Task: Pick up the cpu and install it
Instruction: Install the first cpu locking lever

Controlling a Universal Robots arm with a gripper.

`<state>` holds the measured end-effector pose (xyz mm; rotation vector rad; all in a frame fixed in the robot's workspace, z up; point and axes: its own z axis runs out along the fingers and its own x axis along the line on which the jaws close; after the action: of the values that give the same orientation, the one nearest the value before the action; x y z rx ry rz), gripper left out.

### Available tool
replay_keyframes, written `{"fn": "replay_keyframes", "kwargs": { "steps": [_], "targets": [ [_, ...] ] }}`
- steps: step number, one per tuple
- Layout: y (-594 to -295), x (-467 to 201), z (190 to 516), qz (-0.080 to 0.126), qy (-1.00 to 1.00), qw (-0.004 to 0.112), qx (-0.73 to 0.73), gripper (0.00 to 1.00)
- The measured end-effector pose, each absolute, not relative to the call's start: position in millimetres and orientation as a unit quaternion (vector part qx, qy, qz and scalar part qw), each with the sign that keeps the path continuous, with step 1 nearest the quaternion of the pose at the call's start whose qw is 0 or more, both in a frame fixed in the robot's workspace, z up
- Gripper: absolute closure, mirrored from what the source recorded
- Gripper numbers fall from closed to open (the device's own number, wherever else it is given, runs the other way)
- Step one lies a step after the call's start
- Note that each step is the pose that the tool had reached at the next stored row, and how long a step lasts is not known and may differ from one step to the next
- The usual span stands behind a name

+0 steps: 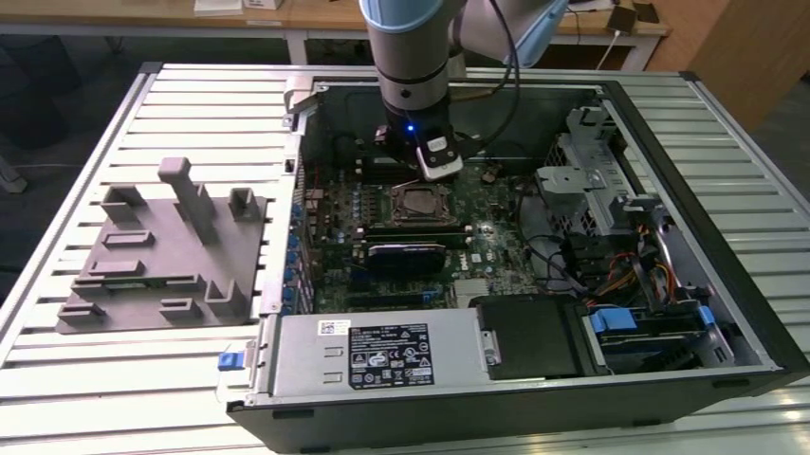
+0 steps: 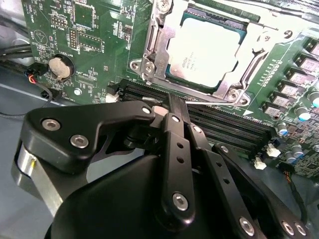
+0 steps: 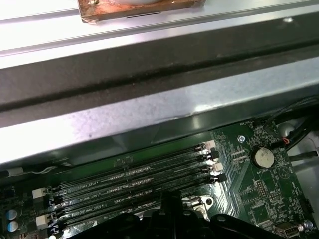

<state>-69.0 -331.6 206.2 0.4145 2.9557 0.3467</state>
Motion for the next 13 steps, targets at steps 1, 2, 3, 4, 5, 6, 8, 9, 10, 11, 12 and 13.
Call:
{"fn": "replay_keyframes", "kwargs": {
  "steps": [1, 2, 3, 4, 5, 6, 8, 9, 10, 11, 12, 13],
  "targets": [
    [-331.6, -69.0, 206.2, 0.115, 0.981, 0.068, 0.138, 0.89],
    [-331.6, -69.0, 206.2, 0.115, 0.981, 0.068, 0.138, 0.89],
    [-331.5, -69.0, 206.1, 0.115, 0.981, 0.069, 0.138, 0.89],
    [-331.3, -69.2, 206.0, 0.115, 0.981, 0.069, 0.138, 0.89],
    [-331.0, -69.4, 205.9, 0.114, 0.981, 0.069, 0.138, 0.89],
    [-330.7, -69.5, 205.8, 0.114, 0.982, 0.069, 0.137, 0.89],
    [-330.1, -69.7, 205.4, 0.112, 0.982, 0.070, 0.137, 0.89],
    [-329.7, -69.8, 205.0, 0.111, 0.982, 0.070, 0.137, 0.89],
    [-329.3, -69.9, 204.7, 0.110, 0.982, 0.070, 0.137, 0.89],
    [-328.8, -70.0, 204.4, 0.109, 0.982, 0.070, 0.137, 0.89],
    [-328.4, -70.1, 204.0, 0.108, 0.982, 0.071, 0.137, 0.89],
    [-328.0, -70.1, 203.7, 0.108, 0.982, 0.071, 0.137, 0.89]
  ]
}}
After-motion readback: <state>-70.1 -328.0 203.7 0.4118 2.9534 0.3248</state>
